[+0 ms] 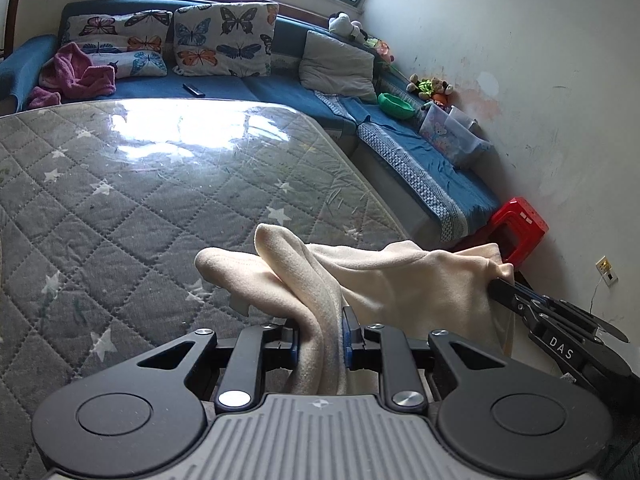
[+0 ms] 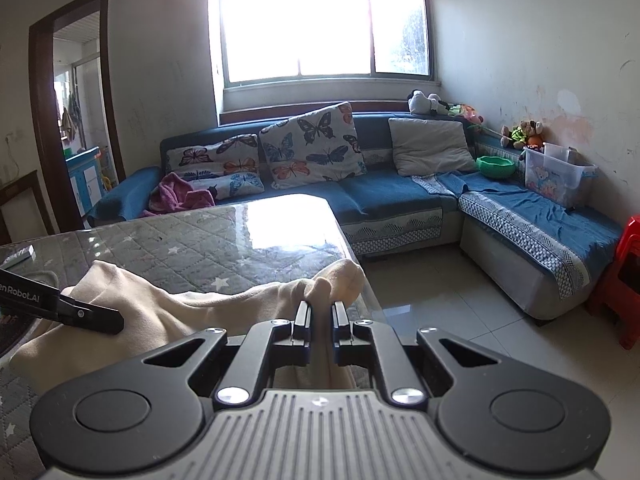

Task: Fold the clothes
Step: 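Carry the sweatshirt with both grippers over the mattress and lower it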

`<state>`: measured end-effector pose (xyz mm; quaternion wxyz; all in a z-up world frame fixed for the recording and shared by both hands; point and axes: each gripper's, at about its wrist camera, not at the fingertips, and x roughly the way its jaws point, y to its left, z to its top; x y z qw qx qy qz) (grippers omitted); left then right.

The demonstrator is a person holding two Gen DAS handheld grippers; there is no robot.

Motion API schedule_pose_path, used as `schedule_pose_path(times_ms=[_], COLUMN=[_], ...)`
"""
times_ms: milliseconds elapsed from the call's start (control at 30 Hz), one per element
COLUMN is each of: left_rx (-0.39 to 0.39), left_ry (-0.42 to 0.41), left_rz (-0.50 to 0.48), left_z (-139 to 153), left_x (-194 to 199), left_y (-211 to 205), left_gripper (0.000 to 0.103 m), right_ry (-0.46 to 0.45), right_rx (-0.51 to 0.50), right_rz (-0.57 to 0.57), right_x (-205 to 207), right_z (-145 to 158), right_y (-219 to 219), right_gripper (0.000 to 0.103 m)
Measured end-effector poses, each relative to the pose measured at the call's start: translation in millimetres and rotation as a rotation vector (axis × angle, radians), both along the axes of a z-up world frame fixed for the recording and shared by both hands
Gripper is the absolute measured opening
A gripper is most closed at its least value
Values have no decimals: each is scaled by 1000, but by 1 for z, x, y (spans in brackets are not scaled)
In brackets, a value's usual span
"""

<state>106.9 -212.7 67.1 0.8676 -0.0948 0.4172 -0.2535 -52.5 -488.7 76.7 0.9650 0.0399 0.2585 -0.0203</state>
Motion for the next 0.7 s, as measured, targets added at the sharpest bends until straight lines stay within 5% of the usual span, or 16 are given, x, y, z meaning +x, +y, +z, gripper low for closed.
schedule_pose_path(times_ms=[700], left_rx=[28], left_ry=[17], left_rz=[-6], left_z=[-6], left_x=[5], left_y=[-4], left_gripper=[21], right_ry=[29], right_rx=[-10], right_rz=[-24], right_x=[11], right_z=[-11], right_y=[-8], right_gripper=[9])
